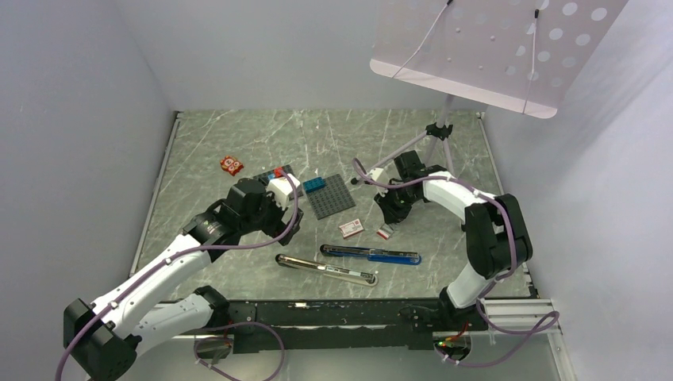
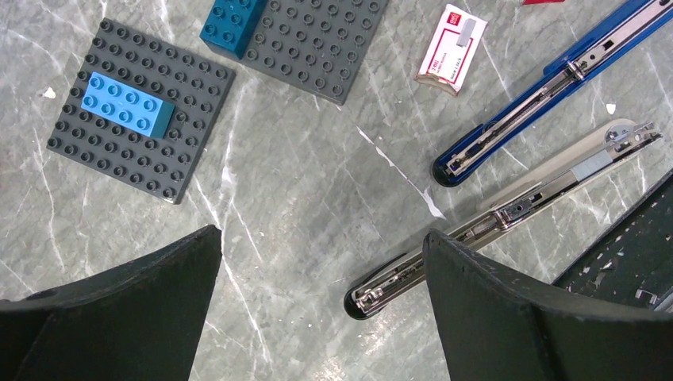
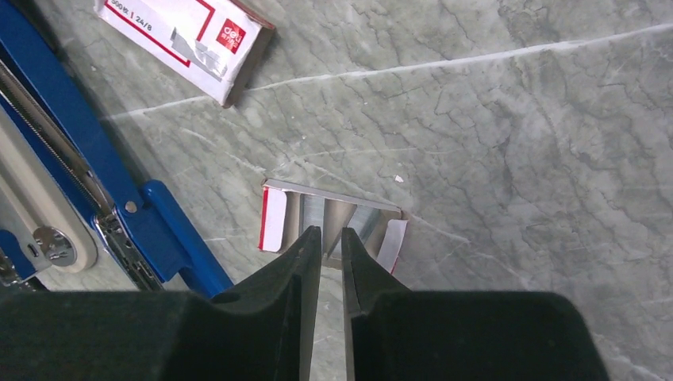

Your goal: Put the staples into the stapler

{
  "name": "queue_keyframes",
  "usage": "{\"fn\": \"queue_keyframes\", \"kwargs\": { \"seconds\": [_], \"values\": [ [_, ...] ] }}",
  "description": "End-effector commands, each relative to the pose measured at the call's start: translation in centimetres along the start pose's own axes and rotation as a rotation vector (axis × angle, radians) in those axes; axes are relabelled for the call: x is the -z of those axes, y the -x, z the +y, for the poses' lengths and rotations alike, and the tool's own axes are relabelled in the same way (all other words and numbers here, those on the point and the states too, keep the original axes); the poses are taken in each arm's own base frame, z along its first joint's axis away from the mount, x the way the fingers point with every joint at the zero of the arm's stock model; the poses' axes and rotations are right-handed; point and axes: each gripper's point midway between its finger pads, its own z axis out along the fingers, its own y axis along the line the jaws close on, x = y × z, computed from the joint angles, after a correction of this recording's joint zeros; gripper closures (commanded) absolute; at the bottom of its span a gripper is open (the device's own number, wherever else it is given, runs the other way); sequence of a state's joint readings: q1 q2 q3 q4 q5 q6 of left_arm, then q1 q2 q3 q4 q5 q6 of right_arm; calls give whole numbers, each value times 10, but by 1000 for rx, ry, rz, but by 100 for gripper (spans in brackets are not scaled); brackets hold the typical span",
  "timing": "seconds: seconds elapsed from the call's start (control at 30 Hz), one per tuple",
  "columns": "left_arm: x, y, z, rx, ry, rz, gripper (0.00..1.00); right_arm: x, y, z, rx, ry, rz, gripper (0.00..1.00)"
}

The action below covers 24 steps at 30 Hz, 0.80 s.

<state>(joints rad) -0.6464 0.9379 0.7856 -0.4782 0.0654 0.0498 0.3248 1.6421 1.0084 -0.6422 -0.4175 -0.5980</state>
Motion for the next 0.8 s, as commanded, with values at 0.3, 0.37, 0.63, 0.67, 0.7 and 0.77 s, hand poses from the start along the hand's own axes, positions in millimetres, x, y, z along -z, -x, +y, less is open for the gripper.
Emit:
{"fn": "queue_keyframes", "kwargs": {
  "seconds": [0.3,0.37,0.63,0.67,0.7,0.77],
  "values": [
    [0,8,-4,-12,-29,-24,1,-5,3,-14,-17,-44,20,84],
    [0,8,-4,-12,-31,-24,1,-5,2,-14,-18,-46,22,84],
    [1,8,-4,-12,-32,-26,1,-8,-2,-17,-29,-53,40,87],
    [1,9,-4,-12,-31,-29,1,-9,-3,-17,-31,-55,43,87],
    [1,9,-4,-12,-30,-30,1,-9,-3,-18,-32,-55,46,87],
    [1,9,-4,-12,-32,-31,1,-10,-3,-18,-33,-55,47,88]
  ]
}}
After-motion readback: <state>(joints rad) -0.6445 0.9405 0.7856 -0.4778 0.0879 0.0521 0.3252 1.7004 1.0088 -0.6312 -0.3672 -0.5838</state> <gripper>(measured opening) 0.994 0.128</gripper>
